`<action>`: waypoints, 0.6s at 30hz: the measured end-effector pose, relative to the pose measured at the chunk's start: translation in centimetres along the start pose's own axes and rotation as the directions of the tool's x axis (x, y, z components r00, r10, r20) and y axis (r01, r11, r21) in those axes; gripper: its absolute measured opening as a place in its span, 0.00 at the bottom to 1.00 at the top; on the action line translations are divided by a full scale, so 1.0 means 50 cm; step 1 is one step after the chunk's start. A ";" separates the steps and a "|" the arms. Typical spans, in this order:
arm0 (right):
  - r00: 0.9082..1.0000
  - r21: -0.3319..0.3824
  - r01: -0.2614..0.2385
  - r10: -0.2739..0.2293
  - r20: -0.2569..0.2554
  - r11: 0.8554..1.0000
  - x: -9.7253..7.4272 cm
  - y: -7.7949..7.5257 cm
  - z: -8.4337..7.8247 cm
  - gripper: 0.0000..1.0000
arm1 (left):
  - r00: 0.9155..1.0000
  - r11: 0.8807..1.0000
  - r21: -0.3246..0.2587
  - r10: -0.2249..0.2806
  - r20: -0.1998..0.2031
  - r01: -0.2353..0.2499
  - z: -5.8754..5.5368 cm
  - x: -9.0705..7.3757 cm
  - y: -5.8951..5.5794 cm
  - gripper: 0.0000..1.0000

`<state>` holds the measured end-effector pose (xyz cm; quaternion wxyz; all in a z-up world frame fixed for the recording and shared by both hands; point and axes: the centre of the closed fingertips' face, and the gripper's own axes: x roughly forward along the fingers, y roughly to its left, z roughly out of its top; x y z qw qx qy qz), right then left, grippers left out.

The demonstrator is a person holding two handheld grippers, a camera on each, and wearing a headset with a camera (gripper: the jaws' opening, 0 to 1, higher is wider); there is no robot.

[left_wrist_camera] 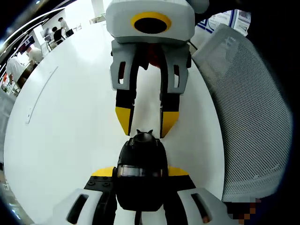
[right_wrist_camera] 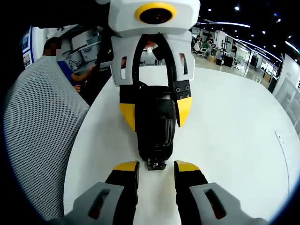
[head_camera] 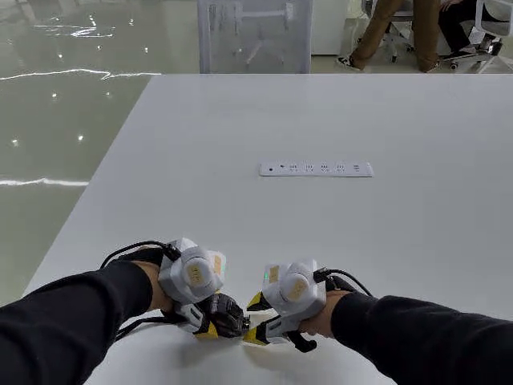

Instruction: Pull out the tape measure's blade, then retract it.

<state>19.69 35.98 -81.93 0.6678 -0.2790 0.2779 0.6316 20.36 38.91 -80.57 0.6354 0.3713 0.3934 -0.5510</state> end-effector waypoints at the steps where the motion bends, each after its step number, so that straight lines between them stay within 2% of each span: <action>1: 1.000 -0.016 0.014 -0.014 -0.018 1.000 0.003 -0.004 -0.007 0.25 | 1.000 1.000 -0.001 -0.001 -0.001 0.001 0.000 0.000 0.000 0.34; 7: 1.000 -0.025 -0.001 0.000 -0.020 1.000 0.014 0.004 -0.006 0.14 | 1.000 1.000 -0.002 -0.003 0.003 0.003 0.000 0.000 -0.001 0.34; 10: 1.000 -0.030 -0.008 0.007 -0.021 1.000 0.015 0.002 -0.005 0.13 | 1.000 1.000 -0.002 -0.004 0.005 0.004 0.001 0.000 -0.001 0.34; 12: 1.000 -0.063 -0.010 0.008 -0.030 0.998 0.013 0.004 -0.005 0.13 | 1.000 1.000 -0.001 -0.005 0.003 0.005 0.001 0.000 -0.001 0.34; 18: 1.000 -0.043 -0.020 0.019 -0.024 0.999 0.012 0.005 -0.005 0.11 | 1.000 1.000 0.003 -0.004 0.003 0.004 0.001 0.000 -0.001 0.34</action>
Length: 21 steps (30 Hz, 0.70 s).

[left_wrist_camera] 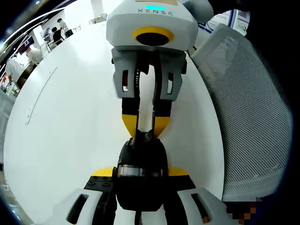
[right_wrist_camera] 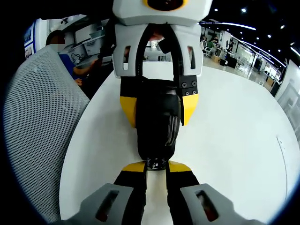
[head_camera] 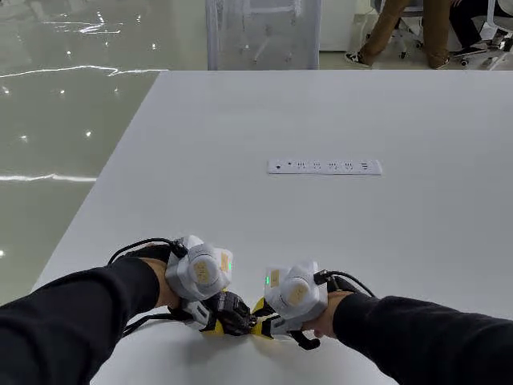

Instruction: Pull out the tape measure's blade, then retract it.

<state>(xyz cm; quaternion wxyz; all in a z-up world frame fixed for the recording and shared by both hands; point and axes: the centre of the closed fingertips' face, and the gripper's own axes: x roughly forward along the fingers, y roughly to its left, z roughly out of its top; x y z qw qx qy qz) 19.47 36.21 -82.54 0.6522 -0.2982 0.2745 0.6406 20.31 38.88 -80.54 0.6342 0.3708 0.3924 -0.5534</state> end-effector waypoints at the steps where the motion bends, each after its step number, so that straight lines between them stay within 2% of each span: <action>1: 1.000 0.003 0.001 -0.001 -0.002 1.000 0.000 0.000 0.000 0.11 | 1.000 1.000 -0.001 0.000 -0.001 0.000 0.000 0.000 0.000 0.34; 13: 1.000 0.042 -0.009 0.008 0.002 0.999 -0.012 -0.003 -0.011 0.11 | 1.000 1.000 -0.015 0.004 0.008 -0.004 0.001 -0.001 0.002 0.34; 17: 1.000 0.017 -0.006 0.006 -0.011 1.000 -0.011 0.001 -0.010 0.12 | 1.000 1.000 -0.017 0.003 0.013 -0.003 0.001 0.000 0.002 0.34; 21: 1.000 0.036 -0.005 0.006 -0.015 0.999 -0.010 0.000 -0.012 0.13 | 1.000 1.000 -0.019 0.007 0.018 -0.006 0.002 0.000 0.002 0.34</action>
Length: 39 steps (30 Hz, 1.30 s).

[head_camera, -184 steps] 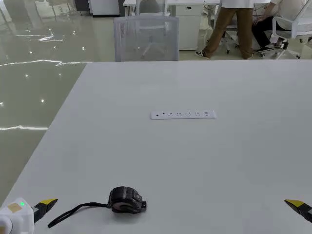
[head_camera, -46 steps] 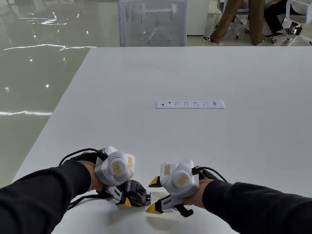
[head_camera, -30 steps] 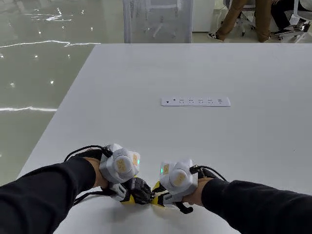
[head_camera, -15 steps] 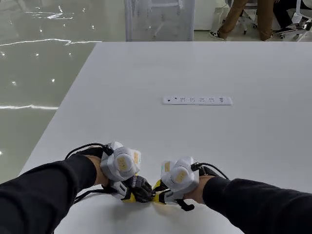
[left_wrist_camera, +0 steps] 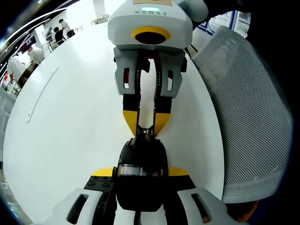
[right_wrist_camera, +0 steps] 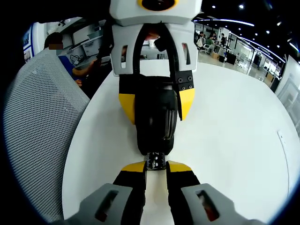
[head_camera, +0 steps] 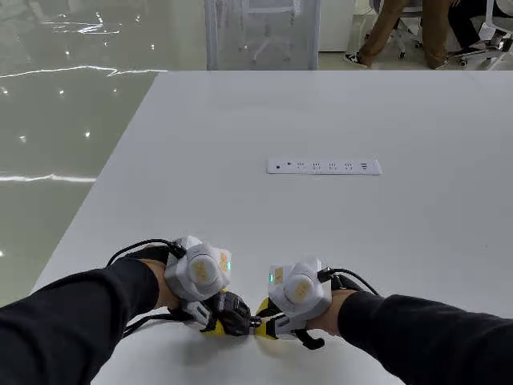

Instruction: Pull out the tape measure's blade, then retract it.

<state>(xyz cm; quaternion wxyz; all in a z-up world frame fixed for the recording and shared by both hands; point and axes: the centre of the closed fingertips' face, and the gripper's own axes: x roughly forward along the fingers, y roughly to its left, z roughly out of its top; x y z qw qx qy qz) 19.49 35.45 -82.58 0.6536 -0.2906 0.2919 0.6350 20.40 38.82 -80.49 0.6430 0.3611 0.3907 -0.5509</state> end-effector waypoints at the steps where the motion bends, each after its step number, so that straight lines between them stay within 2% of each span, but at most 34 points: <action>1: 1.000 -0.002 0.001 -0.001 0.001 1.000 0.000 -0.001 0.000 0.13 | 1.000 1.000 -0.003 0.001 0.001 -0.001 0.000 0.000 0.000 0.34; 6: 1.000 0.031 -0.005 0.004 0.018 1.000 0.003 -0.002 0.008 0.13 | 1.000 1.000 -0.009 0.000 0.002 0.000 -0.001 0.000 0.002 0.34; 10: 1.000 -0.004 -0.003 0.003 0.016 1.000 0.006 -0.002 0.008 0.12 | 1.000 1.000 -0.012 0.004 0.001 -0.004 -0.001 0.000 0.002 0.34; 21: 1.000 0.021 -0.001 0.001 0.017 1.000 0.001 -0.004 0.007 0.11 | 1.000 1.000 -0.031 0.004 0.000 -0.004 -0.002 -0.001 0.002 0.34; 39: 1.000 0.035 -0.004 0.004 0.001 0.999 -0.016 -0.007 -0.013 0.11 | 1.000 0.999 -0.038 0.018 0.007 -0.018 -0.001 -0.002 0.003 0.35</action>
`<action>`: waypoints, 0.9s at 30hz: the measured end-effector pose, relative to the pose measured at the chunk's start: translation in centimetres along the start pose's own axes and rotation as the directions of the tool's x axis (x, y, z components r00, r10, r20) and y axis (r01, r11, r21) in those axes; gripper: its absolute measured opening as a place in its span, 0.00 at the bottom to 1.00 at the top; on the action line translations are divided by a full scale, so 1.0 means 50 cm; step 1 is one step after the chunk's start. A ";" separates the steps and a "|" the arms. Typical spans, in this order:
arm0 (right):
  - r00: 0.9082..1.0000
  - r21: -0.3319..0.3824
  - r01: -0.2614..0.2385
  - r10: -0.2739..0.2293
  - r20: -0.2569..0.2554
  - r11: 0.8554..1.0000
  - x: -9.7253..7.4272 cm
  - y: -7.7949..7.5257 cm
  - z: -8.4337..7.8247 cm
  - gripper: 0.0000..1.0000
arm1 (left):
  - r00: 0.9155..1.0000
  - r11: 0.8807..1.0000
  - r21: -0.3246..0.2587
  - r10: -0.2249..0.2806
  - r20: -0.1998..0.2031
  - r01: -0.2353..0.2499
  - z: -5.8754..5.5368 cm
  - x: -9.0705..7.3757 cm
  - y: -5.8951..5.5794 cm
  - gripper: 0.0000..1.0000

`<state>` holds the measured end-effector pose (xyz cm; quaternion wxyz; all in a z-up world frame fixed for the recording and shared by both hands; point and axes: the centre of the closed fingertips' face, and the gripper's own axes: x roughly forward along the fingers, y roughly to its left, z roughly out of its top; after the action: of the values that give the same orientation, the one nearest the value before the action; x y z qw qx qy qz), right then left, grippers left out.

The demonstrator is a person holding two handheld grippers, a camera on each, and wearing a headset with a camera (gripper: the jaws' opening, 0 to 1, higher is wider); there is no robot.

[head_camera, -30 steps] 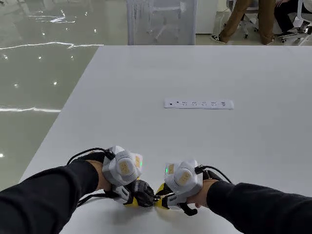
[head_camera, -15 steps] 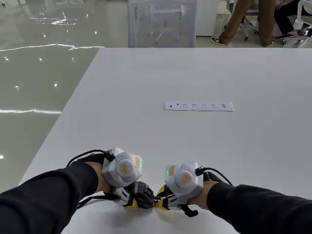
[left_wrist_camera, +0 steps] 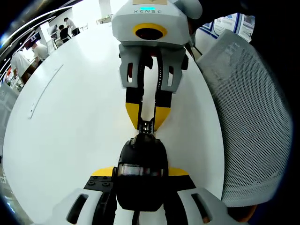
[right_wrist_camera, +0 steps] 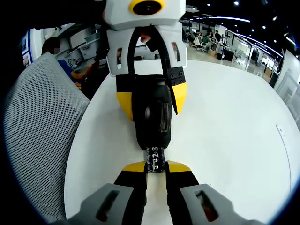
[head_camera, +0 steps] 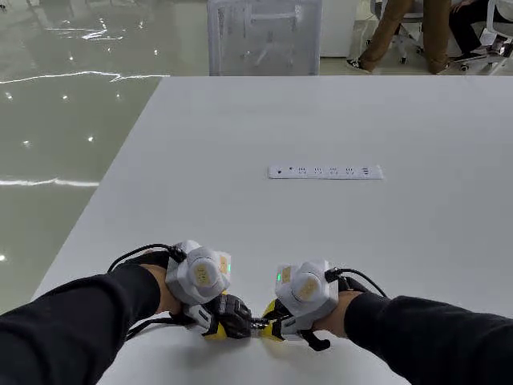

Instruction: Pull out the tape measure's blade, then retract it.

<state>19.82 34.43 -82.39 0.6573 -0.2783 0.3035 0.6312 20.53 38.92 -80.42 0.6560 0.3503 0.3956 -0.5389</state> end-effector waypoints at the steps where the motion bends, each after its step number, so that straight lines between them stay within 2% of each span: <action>1: 1.000 -0.004 0.002 -0.002 0.000 1.000 -0.002 0.000 -0.001 0.11 | 1.000 1.000 -0.001 0.000 0.000 0.000 0.000 0.000 0.000 0.35; 27: 1.000 0.020 0.016 -0.016 -0.006 1.000 -0.035 -0.003 -0.040 0.11 | 1.000 1.000 -0.007 -0.002 -0.003 0.002 0.001 0.002 0.000 0.35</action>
<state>19.86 31.79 -82.41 0.6640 -0.2760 0.3095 0.6222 20.55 38.83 -80.47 0.6561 0.3482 0.3990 -0.5376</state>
